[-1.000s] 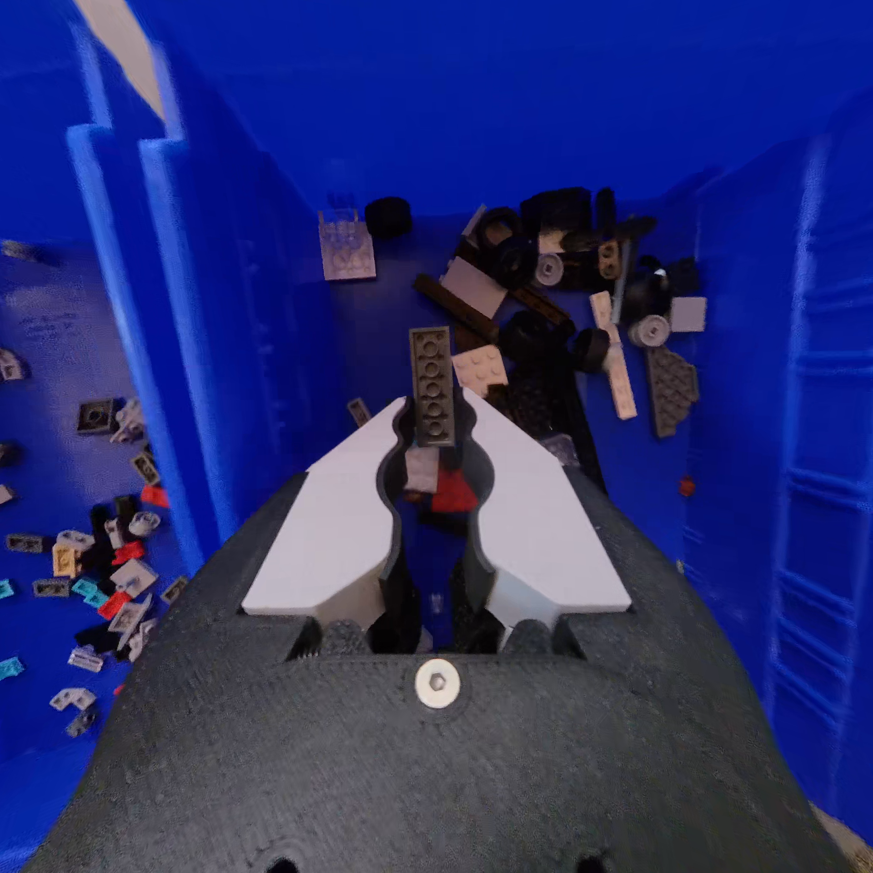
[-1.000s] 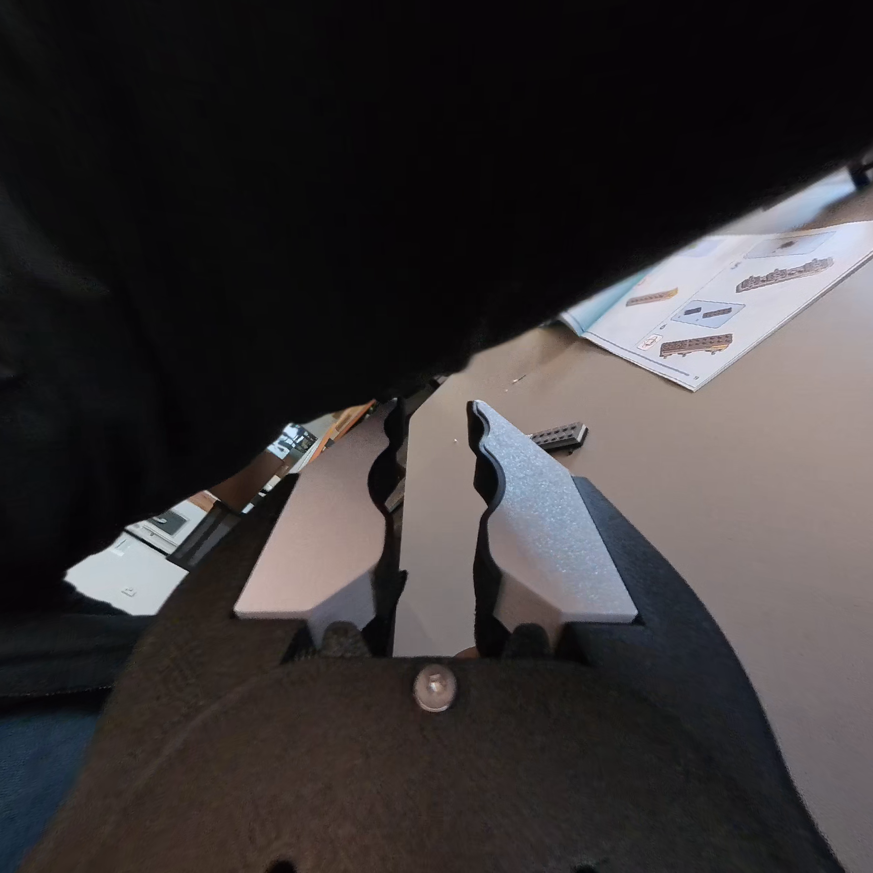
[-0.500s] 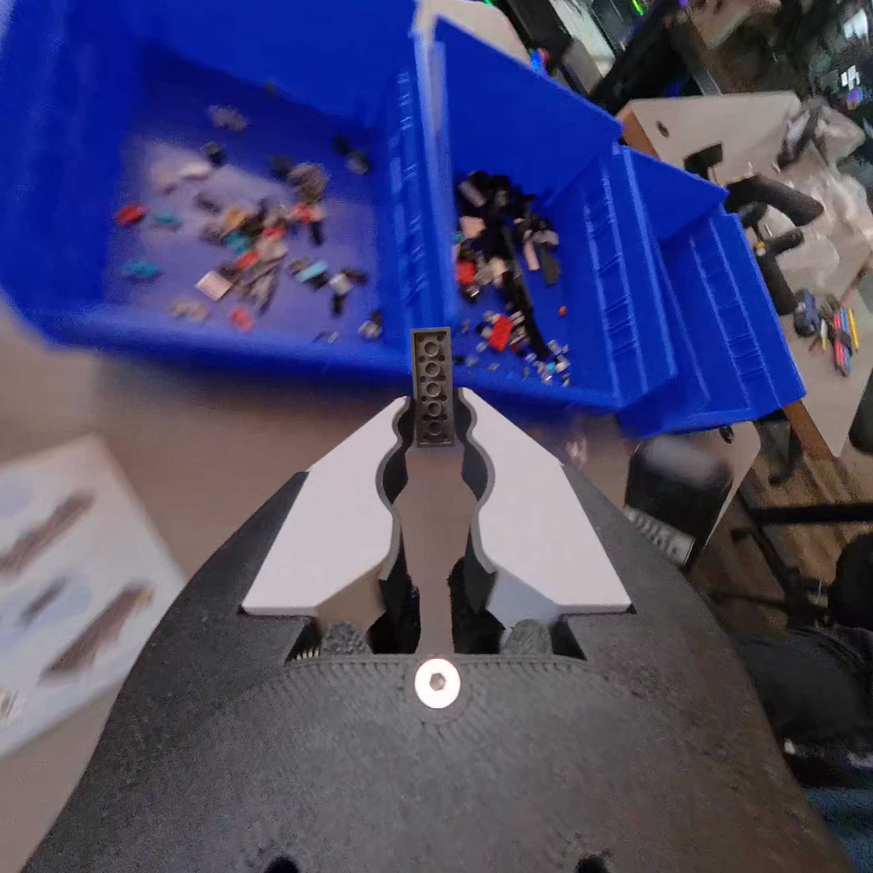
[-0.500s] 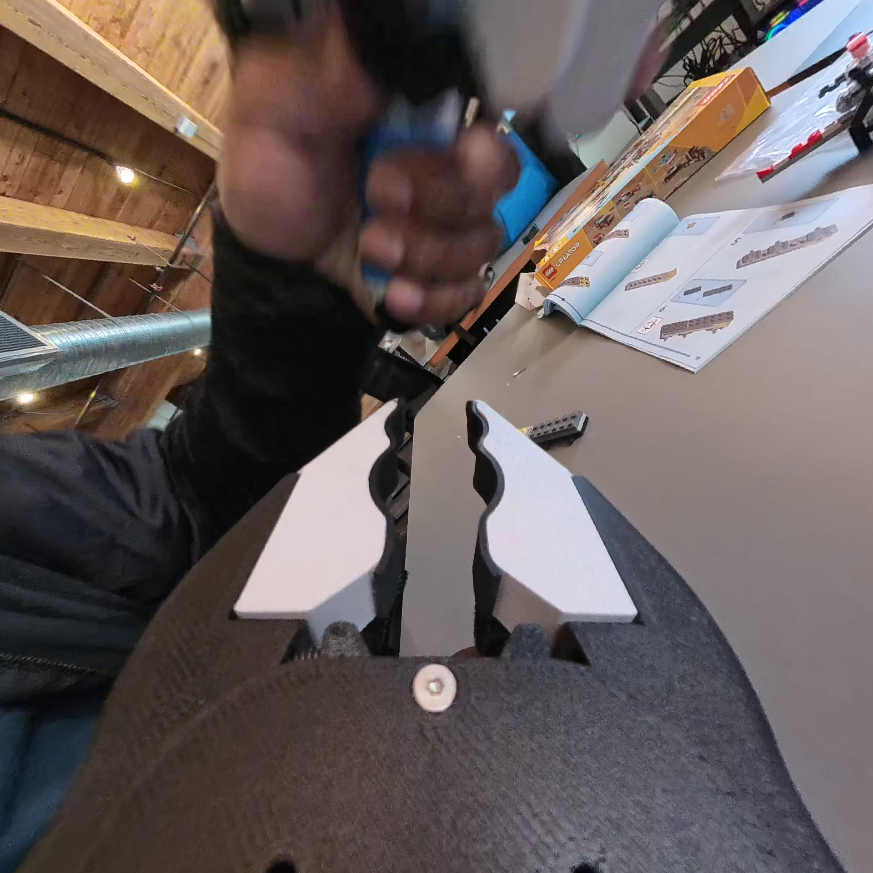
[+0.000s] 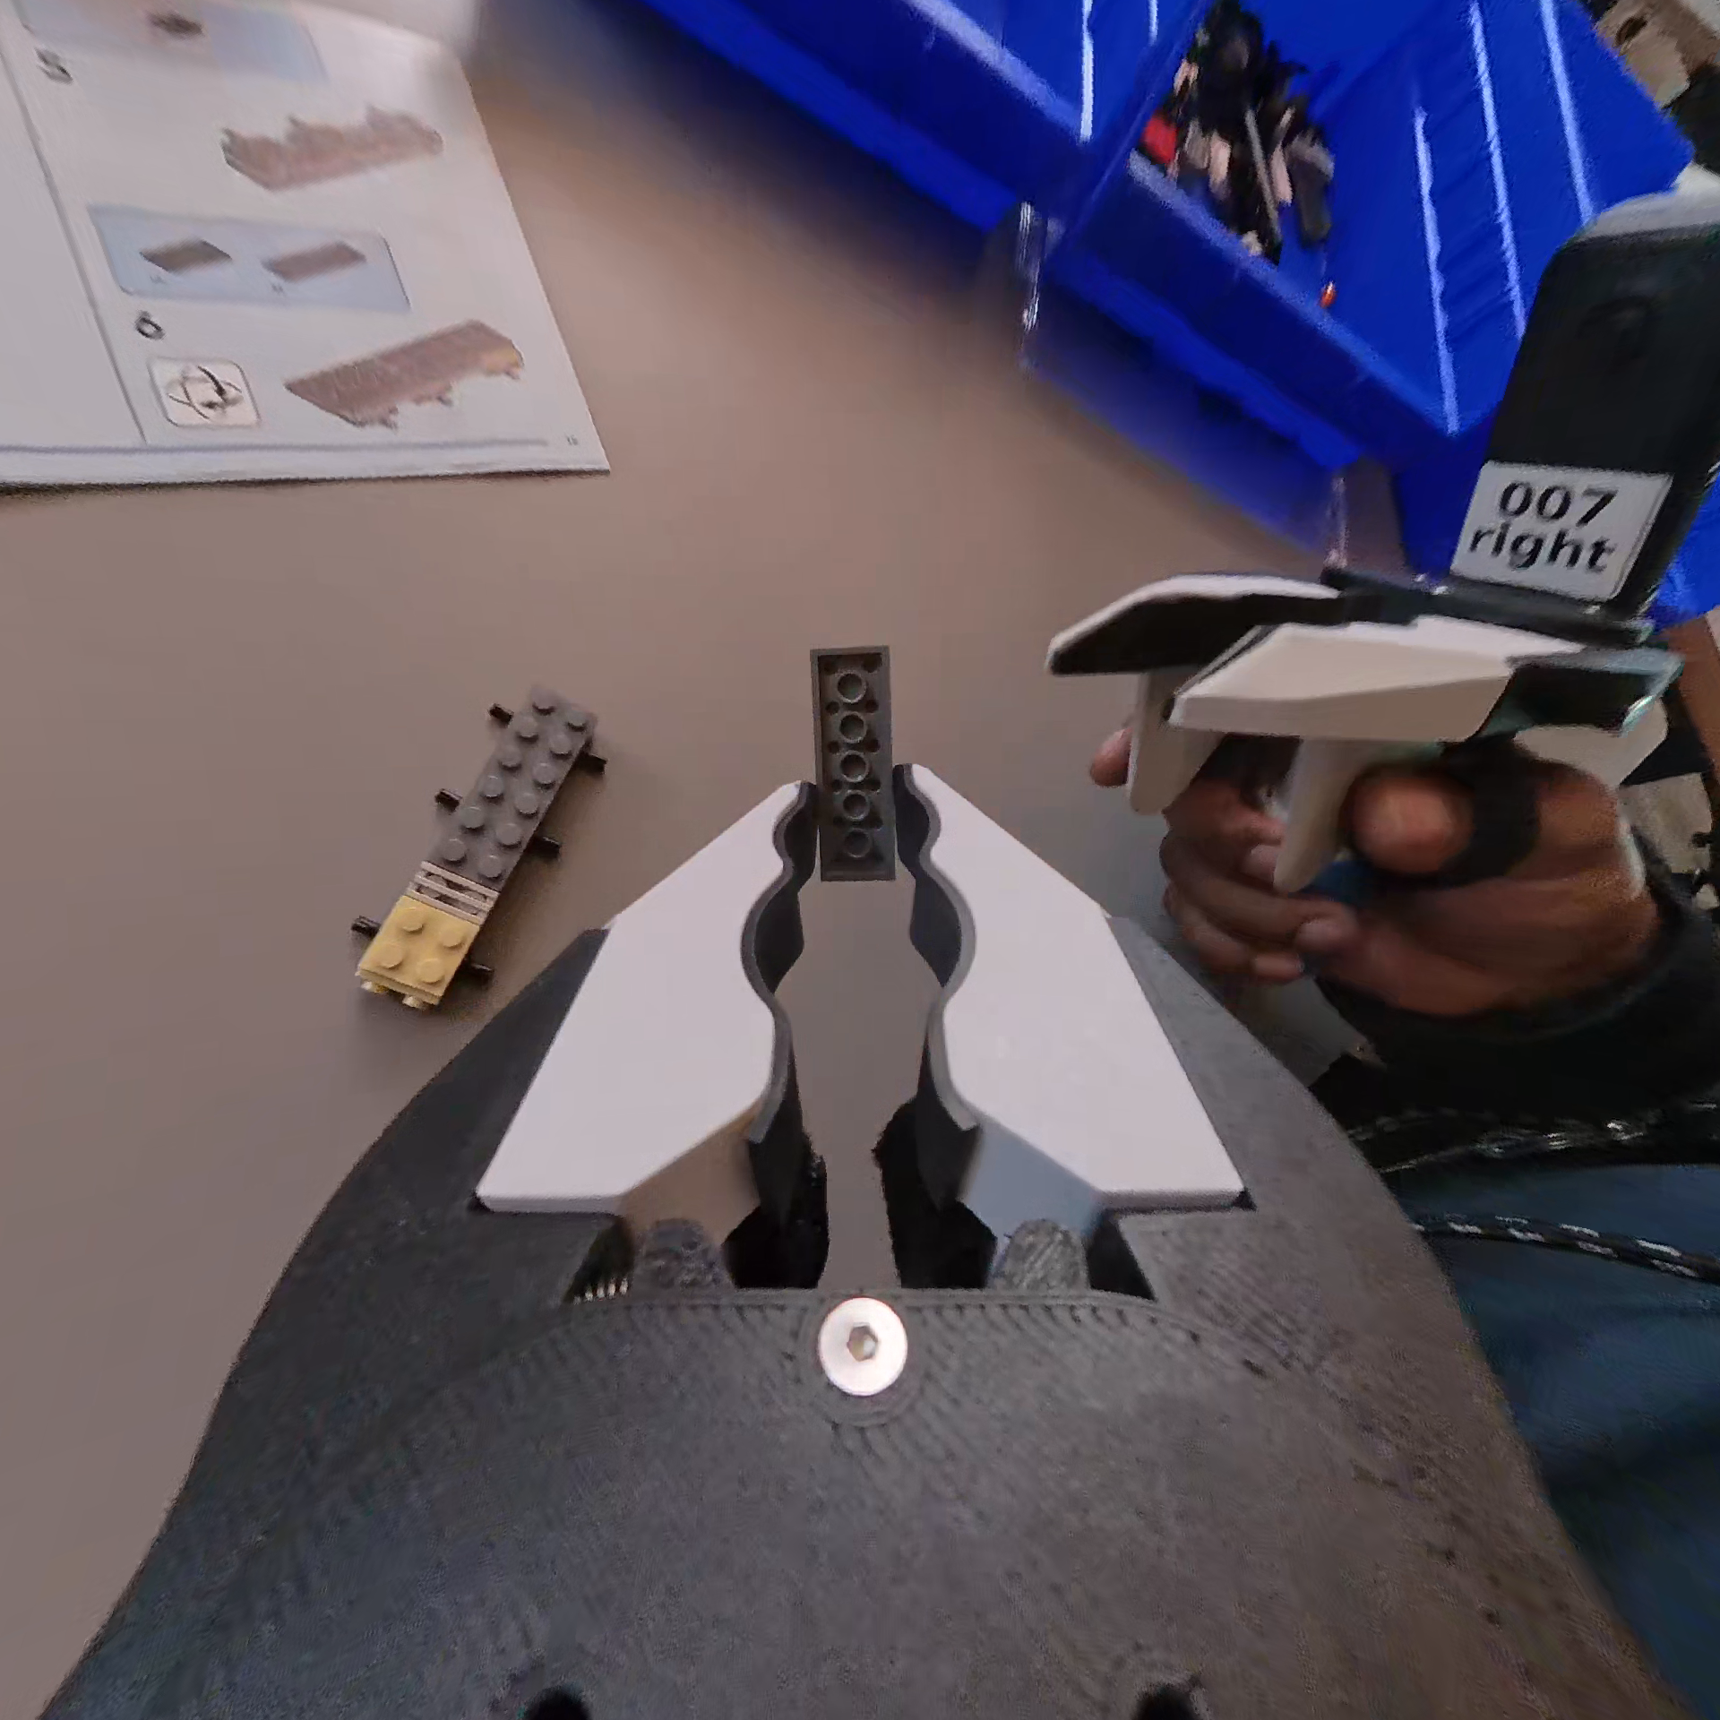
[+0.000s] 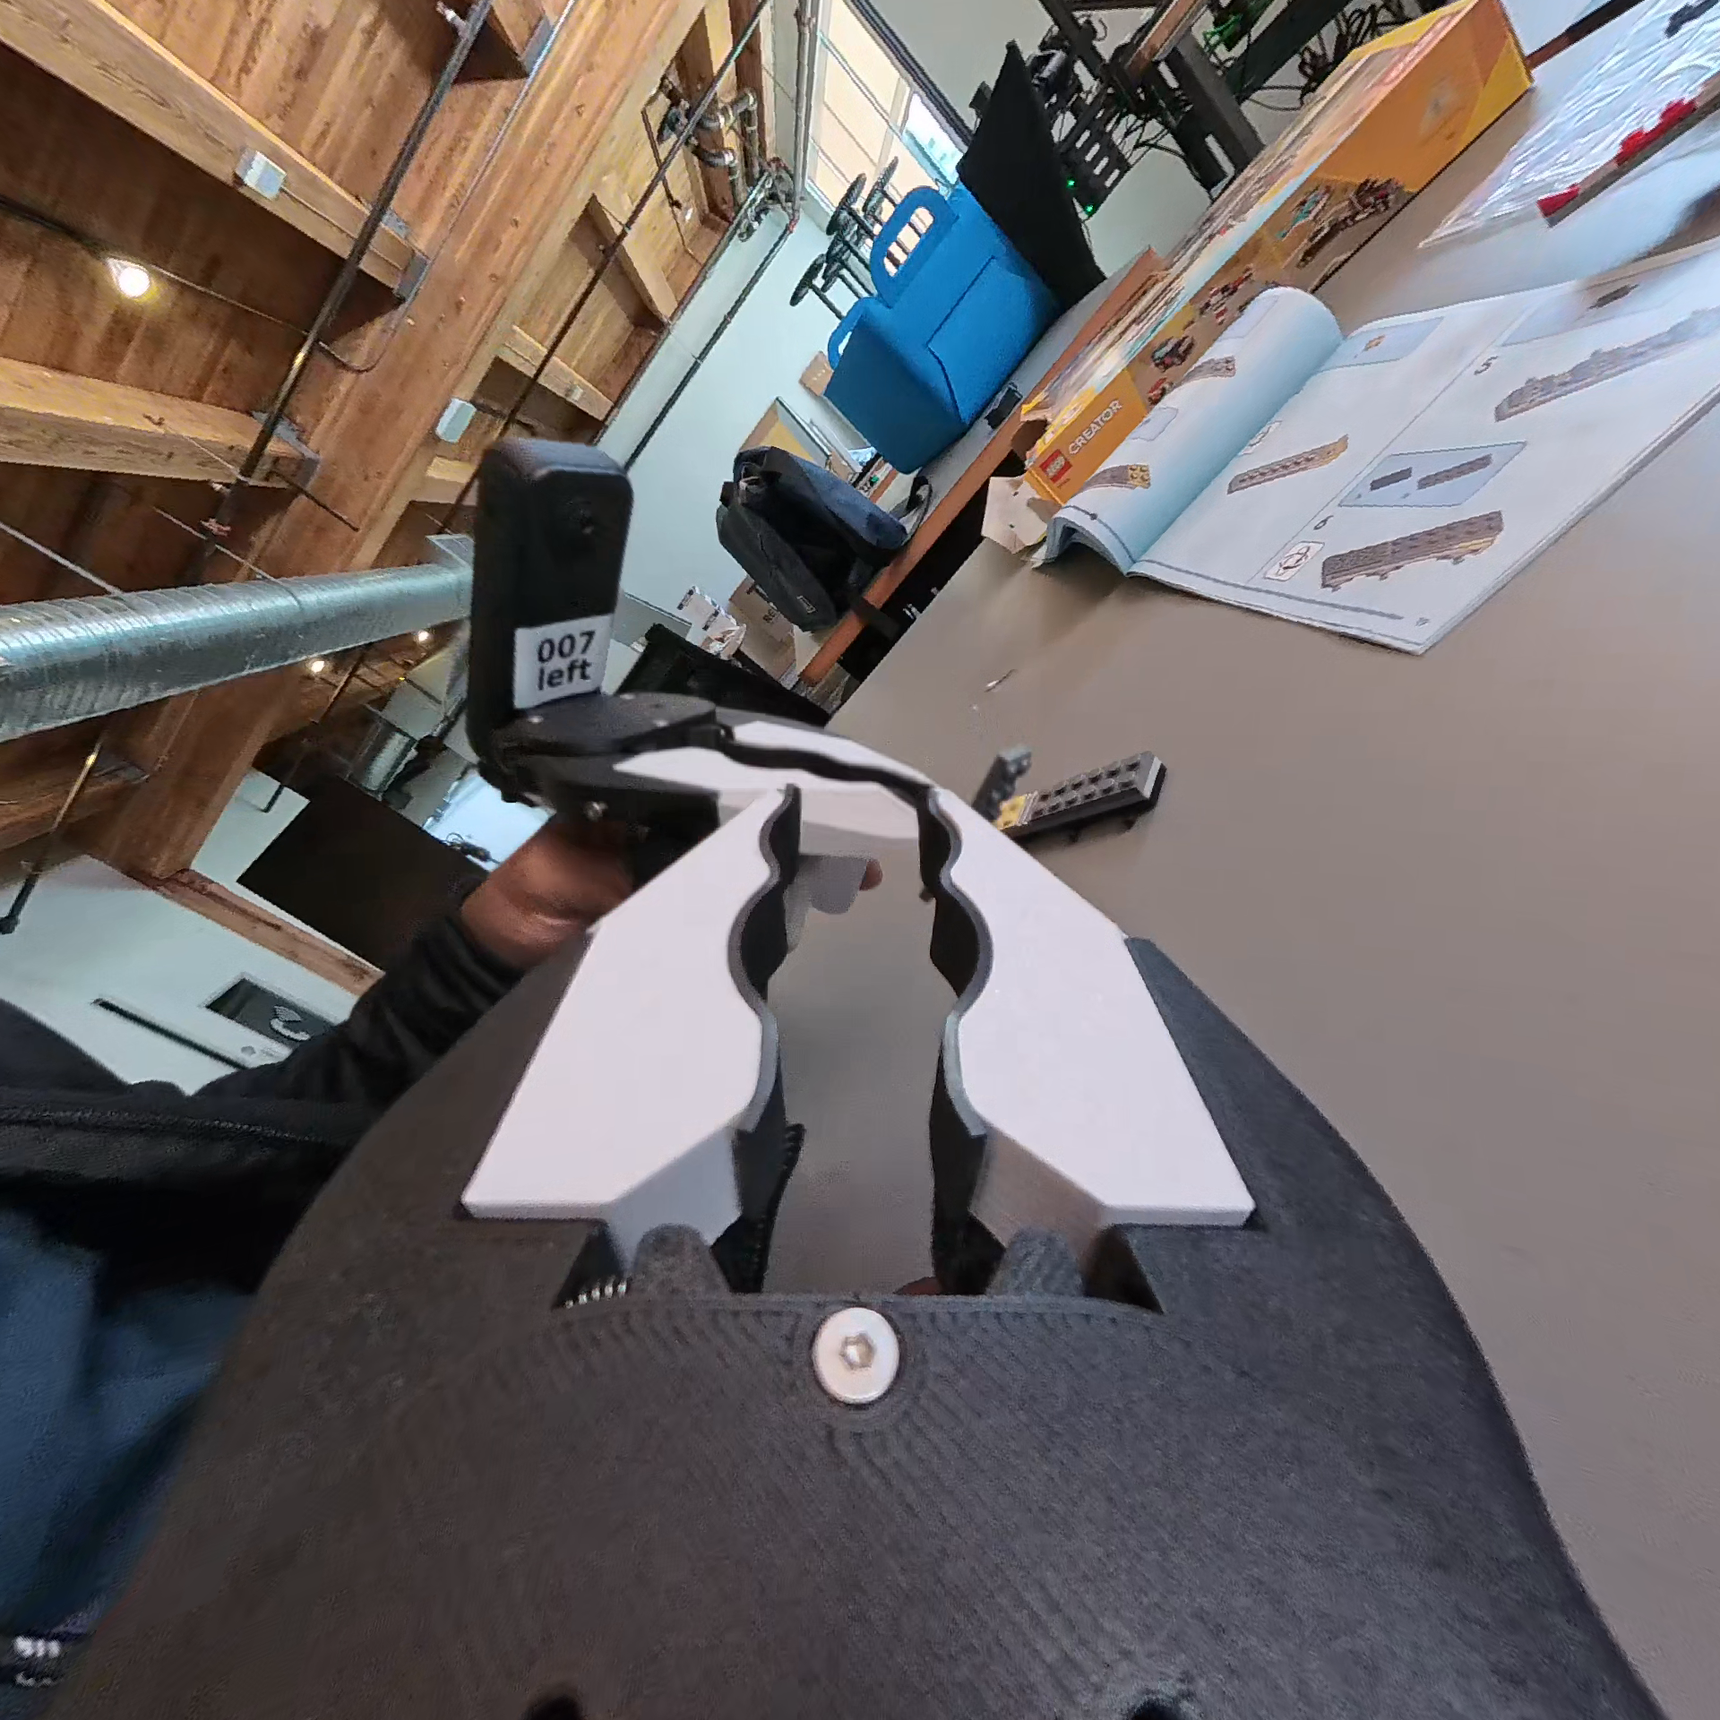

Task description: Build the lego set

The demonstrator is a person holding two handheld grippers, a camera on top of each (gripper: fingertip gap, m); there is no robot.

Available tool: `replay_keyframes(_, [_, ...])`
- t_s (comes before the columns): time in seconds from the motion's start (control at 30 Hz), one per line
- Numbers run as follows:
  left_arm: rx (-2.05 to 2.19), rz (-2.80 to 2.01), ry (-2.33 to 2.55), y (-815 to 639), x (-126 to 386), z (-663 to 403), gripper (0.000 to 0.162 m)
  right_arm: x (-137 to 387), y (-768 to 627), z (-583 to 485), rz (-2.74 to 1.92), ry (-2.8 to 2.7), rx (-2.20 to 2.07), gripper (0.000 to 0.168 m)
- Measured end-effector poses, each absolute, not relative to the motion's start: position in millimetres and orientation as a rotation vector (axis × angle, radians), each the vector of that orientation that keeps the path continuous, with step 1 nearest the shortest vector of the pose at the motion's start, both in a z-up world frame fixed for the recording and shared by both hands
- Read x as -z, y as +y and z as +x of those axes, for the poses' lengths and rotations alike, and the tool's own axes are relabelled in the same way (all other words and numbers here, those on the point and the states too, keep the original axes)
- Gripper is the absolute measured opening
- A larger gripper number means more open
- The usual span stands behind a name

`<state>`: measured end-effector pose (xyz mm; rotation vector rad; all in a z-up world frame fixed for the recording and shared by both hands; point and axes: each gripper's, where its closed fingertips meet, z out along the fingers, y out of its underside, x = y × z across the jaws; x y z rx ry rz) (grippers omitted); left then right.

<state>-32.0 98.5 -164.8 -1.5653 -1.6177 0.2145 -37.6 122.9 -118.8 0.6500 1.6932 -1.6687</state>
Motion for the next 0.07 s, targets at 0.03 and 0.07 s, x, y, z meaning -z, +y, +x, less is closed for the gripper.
replay_keyframes(0.03, [-0.208, -1.585, -1.617, 100.8, 169.9, -31.9, 0.017, 119.3, 123.9, -39.9, 0.657, 1.695, 1.671, 0.025])
replay_keyframes(0.07, [-0.205, -1.609, -1.616, 102.7, 174.8, -32.1, 0.017, 119.9, 125.1, -42.2, 0.666, 1.697, 1.675, 0.025])
